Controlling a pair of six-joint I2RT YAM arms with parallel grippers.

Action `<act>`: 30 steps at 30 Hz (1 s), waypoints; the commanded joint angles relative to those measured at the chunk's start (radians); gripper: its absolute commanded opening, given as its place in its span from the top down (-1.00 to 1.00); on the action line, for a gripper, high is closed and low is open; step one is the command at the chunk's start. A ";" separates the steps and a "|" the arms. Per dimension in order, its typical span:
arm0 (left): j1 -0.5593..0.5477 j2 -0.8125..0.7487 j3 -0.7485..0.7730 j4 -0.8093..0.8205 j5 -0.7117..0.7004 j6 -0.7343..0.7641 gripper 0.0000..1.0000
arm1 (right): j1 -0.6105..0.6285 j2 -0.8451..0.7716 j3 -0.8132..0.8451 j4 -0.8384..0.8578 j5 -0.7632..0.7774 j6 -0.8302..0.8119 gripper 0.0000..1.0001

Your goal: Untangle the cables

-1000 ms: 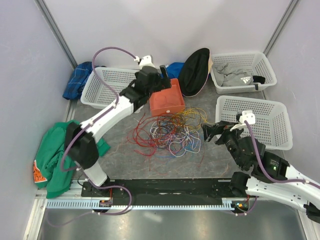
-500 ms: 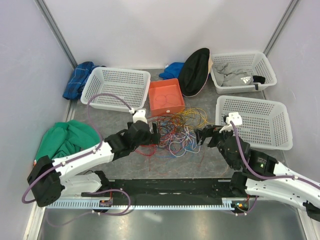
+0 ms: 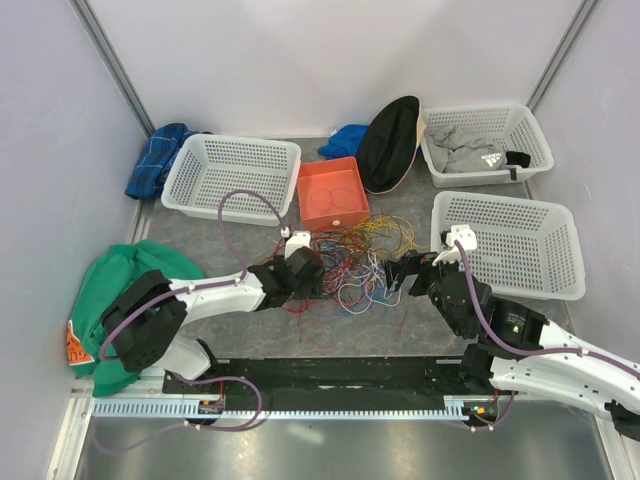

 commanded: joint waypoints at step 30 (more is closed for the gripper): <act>-0.009 -0.602 0.453 -0.013 0.317 0.246 0.96 | 0.000 0.049 -0.014 0.250 -0.122 -0.094 -0.95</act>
